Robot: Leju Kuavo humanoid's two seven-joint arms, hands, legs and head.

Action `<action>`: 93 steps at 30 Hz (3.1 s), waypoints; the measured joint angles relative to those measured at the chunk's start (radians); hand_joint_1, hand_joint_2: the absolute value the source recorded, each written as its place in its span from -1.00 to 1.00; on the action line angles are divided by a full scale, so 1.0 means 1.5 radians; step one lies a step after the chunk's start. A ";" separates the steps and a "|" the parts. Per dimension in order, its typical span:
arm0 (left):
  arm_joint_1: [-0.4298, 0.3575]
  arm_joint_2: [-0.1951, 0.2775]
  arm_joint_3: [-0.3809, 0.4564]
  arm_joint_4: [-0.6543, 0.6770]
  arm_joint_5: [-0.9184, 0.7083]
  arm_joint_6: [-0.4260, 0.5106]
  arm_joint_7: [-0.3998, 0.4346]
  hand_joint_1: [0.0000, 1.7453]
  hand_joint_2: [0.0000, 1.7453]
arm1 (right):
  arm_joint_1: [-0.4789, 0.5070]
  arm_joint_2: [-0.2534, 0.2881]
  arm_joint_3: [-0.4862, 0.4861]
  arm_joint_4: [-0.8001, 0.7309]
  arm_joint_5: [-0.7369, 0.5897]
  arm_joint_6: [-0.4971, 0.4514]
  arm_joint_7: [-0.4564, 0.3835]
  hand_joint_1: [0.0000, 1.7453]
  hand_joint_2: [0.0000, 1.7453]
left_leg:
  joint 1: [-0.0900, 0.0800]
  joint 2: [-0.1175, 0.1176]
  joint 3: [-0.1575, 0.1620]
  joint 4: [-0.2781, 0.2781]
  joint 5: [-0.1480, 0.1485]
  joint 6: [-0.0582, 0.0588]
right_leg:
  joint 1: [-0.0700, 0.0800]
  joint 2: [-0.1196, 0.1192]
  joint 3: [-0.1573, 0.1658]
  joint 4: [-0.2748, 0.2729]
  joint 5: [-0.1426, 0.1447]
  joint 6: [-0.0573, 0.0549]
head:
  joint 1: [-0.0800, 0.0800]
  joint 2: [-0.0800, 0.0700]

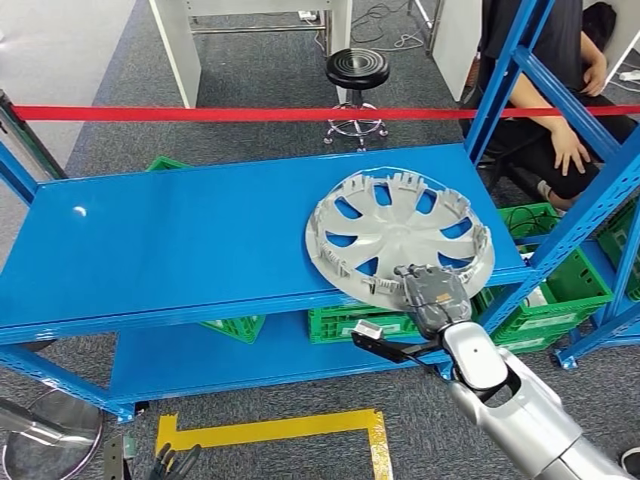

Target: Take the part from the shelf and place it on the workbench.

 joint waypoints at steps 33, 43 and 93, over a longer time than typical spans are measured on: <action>0.002 0.000 0.067 -0.023 -0.084 -0.058 -0.071 -1.00 1.00 | 0.247 0.080 -0.082 -0.429 -0.936 0.050 -0.660 1.00 1.00 | 0.000 0.000 -0.003 0.000 0.000 0.000 | 0.000 0.001 -0.003 0.000 0.000 0.000 | 0.000 0.000; 0.004 0.002 0.083 -0.023 -0.118 -0.028 -0.068 -1.00 1.00 | 0.252 0.100 -0.089 -0.419 -0.977 0.125 -0.653 1.00 1.00 | -0.002 0.000 -0.003 0.002 0.000 0.000 | -0.001 0.000 -0.003 -0.001 0.001 0.001 | 0.000 0.000; 0.072 0.010 -0.006 -0.074 -0.426 0.109 0.120 -1.00 1.00 | 0.305 0.117 -0.122 -0.399 -0.886 0.134 -0.644 1.00 1.00 | -0.001 -0.053 -0.057 -0.014 0.067 0.003 | 0.004 0.059 0.050 -0.010 -0.028 -0.013 | -0.005 0.000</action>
